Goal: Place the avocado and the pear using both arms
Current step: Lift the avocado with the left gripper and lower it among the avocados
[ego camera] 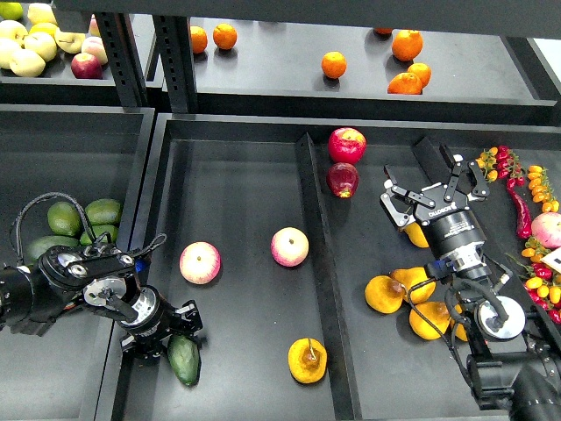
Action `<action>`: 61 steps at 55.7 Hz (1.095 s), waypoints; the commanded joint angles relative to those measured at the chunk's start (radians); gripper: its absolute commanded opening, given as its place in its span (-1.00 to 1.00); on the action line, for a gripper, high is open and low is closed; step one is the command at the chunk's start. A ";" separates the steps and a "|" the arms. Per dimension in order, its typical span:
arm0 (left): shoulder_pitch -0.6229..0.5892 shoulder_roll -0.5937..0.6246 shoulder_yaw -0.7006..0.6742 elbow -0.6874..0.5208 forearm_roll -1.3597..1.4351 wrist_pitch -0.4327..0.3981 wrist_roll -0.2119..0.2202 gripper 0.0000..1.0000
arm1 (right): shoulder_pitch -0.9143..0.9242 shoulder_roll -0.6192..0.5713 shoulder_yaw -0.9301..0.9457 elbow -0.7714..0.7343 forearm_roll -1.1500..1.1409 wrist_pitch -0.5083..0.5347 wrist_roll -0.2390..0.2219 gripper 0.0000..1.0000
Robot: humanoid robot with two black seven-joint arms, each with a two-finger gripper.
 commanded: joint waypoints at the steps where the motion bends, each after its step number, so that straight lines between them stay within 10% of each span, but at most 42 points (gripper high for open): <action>1: -0.019 -0.001 -0.031 -0.004 0.007 0.000 0.000 -0.28 | -0.001 0.000 0.000 -0.002 0.000 0.000 -0.001 0.99; 27: -0.225 0.230 -0.113 -0.155 -0.061 0.000 0.000 -0.35 | -0.001 0.000 0.000 -0.010 0.001 0.000 -0.001 0.99; 61: -0.050 0.534 -0.170 -0.143 -0.049 0.000 0.000 -0.30 | 0.000 0.000 -0.012 -0.012 0.006 0.000 -0.004 0.99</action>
